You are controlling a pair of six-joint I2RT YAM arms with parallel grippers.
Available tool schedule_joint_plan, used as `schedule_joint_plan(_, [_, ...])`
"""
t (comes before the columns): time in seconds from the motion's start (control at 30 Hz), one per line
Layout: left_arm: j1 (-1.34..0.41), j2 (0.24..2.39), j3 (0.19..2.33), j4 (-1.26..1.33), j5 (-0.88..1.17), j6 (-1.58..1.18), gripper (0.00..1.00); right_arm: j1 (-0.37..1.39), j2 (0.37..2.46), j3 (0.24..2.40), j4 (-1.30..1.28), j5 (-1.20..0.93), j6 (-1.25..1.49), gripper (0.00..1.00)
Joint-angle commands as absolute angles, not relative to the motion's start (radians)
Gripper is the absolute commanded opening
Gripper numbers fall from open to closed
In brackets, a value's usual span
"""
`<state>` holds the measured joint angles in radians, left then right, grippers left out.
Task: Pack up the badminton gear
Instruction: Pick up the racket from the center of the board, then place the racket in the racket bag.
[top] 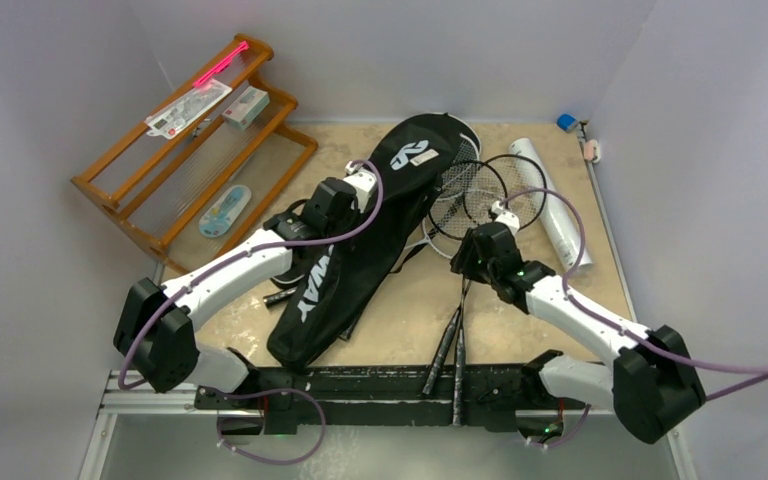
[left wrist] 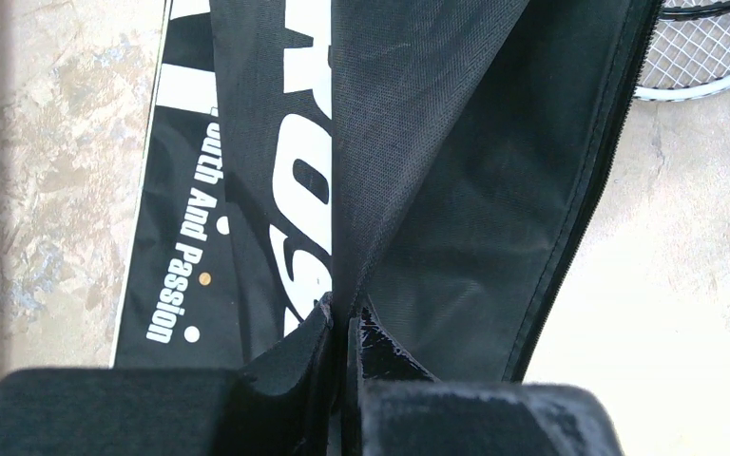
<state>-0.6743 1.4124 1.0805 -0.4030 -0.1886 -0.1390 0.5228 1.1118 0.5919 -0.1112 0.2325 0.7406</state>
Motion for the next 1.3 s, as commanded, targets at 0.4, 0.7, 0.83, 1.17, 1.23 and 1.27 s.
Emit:
schedule_joint_plan(0.4, [-0.661, 1.405, 1.082, -0.342, -0.203, -0.16, 0.0, 0.522, 1.253, 0.659, -0.177, 0.256, 0.759, 0.02])
schedule_joint_plan(0.7, [-0.632, 1.523, 1.152, -0.42, -0.209, -0.226, 0.0, 0.537, 1.042, 0.731, -0.381, 0.306, 0.703, 0.0])
schedule_joint_plan(0.83, [-0.622, 1.531, 1.159, -0.431, -0.233, -0.249, 0.0, 0.572, 0.994, 0.74, -0.507, 0.28, 0.726, 0.0])
schedule_joint_plan(1.17, [-0.615, 1.517, 1.155, -0.431, -0.263, -0.252, 0.0, 0.69, 0.856, 0.732, -0.645, 0.13, 0.73, 0.0])
schedule_joint_plan(1.23, [-0.616, 1.515, 1.155, -0.431, -0.269, -0.25, 0.0, 0.699, 0.812, 0.729, -0.658, 0.117, 0.734, 0.0])
schedule_joint_plan(1.27, [-0.615, 1.514, 1.154, -0.431, -0.272, -0.25, 0.0, 0.701, 0.795, 0.728, -0.665, 0.1, 0.731, 0.0])
